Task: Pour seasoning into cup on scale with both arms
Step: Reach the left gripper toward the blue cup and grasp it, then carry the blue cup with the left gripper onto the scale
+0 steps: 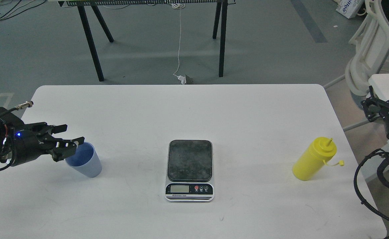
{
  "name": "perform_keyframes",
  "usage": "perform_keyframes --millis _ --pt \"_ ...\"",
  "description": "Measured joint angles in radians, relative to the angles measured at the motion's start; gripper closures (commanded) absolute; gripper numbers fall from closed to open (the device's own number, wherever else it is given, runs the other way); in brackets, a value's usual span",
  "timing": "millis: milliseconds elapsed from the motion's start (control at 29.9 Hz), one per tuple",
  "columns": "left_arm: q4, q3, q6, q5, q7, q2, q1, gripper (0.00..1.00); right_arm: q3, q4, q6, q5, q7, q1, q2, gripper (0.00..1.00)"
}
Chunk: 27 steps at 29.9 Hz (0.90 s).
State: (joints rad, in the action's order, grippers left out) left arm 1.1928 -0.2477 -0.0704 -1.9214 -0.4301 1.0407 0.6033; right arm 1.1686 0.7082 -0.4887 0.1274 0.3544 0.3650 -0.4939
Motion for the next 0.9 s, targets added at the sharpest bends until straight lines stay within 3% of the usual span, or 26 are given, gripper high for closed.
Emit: perform_keyframes --millis 167,268,301,469,703,804,904 --pt "-0.038 0.066 -0.003 -0.016 -0.005 -0.043 0.0 0.7 0.003 0.0 0.0 0.0 0.0 -0.007 0.0 0.0" --pt "-0.068 0.087 -0.008 -0.023 -0.009 -0.059 0.0 0.93 0.011 0.0 0.0 0.0 0.0 -0.01 0.0 0.0" --pt "-0.076 0.089 -0.009 -0.024 -0.013 -0.062 0.0 0.95 0.013 0.0 0.0 0.0 0.0 -0.012 0.0 0.0" --pt "-0.088 0.091 -0.011 -0.021 -0.054 -0.064 0.006 0.97 0.016 0.0 0.0 0.0 0.0 -0.016 0.0 0.0" --pt "-0.035 0.078 0.005 0.05 -0.059 -0.06 0.079 0.97 0.018 0.001 0.0 0.0 0.0 -0.02 0.0 0.0" --pt "0.042 0.078 0.07 0.096 -0.059 -0.049 0.164 0.97 0.03 0.002 0.0 0.0 0.0 -0.032 0.0 0.0" --pt "0.124 0.081 0.197 0.104 -0.059 -0.059 0.277 0.97 0.037 0.002 0.0 0.0 0.0 -0.043 -0.003 0.0"
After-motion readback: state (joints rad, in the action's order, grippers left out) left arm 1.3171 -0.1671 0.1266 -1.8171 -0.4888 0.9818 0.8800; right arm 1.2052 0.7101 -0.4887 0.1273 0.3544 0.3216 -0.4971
